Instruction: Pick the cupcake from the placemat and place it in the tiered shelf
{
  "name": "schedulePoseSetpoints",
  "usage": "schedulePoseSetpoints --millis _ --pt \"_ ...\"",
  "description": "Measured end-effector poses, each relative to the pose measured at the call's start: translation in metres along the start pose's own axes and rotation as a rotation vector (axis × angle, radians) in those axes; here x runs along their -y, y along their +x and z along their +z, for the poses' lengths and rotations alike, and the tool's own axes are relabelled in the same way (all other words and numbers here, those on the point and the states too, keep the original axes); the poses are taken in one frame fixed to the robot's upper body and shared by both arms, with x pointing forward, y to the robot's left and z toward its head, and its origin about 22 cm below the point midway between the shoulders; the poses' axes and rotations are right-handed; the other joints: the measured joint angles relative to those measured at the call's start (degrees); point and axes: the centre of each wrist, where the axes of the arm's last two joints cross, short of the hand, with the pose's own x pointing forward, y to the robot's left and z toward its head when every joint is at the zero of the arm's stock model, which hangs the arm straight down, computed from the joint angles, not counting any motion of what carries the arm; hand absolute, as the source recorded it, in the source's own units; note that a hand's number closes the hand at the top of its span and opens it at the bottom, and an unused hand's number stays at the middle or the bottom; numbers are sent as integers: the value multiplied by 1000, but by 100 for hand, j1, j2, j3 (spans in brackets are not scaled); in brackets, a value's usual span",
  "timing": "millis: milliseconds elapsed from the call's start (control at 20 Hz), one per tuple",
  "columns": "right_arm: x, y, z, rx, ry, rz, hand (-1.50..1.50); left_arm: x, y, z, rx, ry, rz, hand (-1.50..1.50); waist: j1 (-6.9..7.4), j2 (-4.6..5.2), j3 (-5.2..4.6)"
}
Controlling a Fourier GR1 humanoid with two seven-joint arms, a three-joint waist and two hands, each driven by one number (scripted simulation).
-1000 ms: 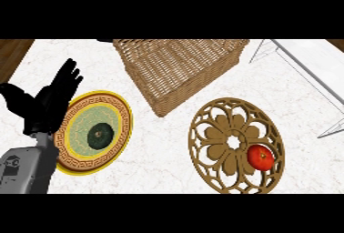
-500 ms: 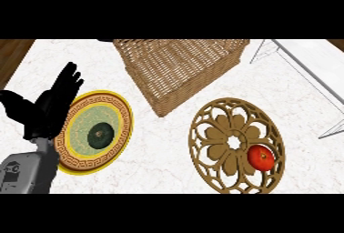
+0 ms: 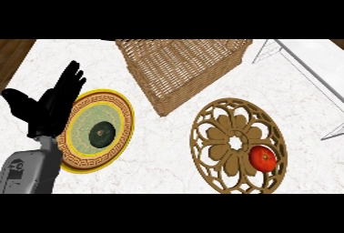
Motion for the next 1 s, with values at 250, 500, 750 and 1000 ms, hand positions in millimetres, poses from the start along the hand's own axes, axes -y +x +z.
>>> schedulePoseSetpoints --millis 250,500,750,1000 --pt "28 -2 -10 6 6 -54 -150 3 0 -3 -3 -4 1 0 -10 -2 -1" --pt "74 -11 -8 -78 130 -128 -150 -4 -1 -5 -4 8 2 0 -39 -3 1" --pt "132 -21 6 -104 158 -160 -150 -4 0 -3 1 7 5 0 -35 3 10" --pt "174 -31 24 -78 199 -232 -150 -6 -4 3 -6 11 0 0 -62 0 19"
